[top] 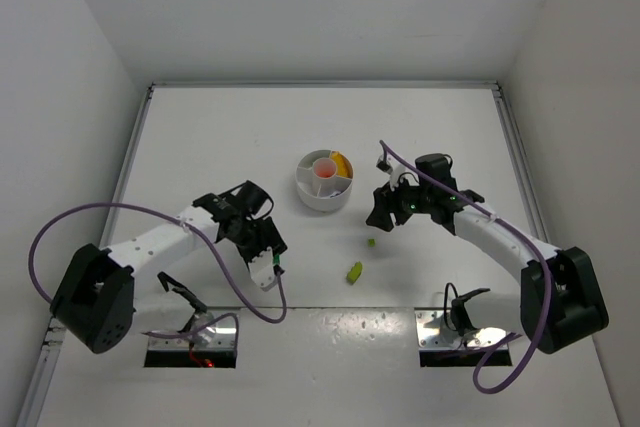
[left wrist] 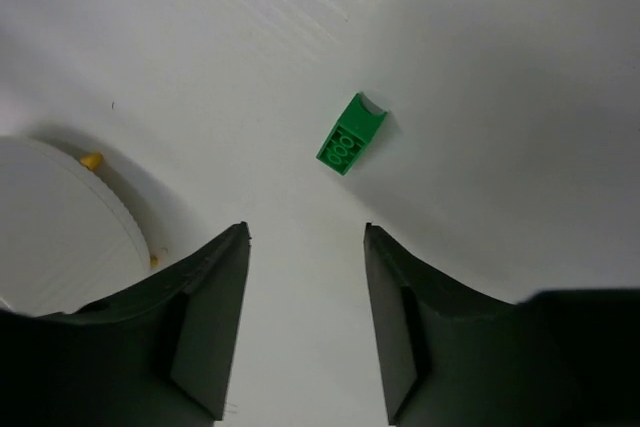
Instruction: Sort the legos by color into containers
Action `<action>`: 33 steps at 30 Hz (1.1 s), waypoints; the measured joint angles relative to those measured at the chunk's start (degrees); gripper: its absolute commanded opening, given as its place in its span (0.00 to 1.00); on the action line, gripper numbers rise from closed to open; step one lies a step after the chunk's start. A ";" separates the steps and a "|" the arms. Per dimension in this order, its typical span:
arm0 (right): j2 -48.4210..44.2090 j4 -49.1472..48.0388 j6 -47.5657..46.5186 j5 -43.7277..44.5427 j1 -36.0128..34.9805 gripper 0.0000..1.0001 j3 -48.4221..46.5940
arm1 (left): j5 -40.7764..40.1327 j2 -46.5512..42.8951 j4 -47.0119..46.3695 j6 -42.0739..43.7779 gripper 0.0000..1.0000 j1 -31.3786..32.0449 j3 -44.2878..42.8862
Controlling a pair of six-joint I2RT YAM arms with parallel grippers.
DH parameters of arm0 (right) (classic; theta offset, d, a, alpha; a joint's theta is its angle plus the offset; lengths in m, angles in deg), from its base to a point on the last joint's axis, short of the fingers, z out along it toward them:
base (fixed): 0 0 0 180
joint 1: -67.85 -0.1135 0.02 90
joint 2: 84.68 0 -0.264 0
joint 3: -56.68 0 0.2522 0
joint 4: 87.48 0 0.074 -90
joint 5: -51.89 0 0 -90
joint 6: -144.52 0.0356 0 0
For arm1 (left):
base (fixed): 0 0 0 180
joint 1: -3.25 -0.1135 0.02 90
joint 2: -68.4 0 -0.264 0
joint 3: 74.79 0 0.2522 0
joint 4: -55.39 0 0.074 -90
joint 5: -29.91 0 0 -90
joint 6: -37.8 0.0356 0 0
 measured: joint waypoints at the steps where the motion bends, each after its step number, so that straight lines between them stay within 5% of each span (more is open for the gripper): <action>1: 0.00 0.00 -0.02 0.00 0.00 0.57 0.00 | 0.11 0.94 0.02 0.98 0.53 0.26 -0.39; 7: -0.13 -0.02 -0.09 0.57 0.00 0.57 0.00 | 0.31 4.83 3.04 4.11 0.50 1.84 -1.49; 19: -0.17 -0.11 -0.20 0.72 0.00 0.57 0.07 | 0.02 11.32 7.78 5.11 0.61 5.51 -5.33; 33: -0.55 -0.07 -0.24 0.72 0.00 0.57 0.26 | -1.66 16.02 7.67 5.20 0.58 6.58 -6.86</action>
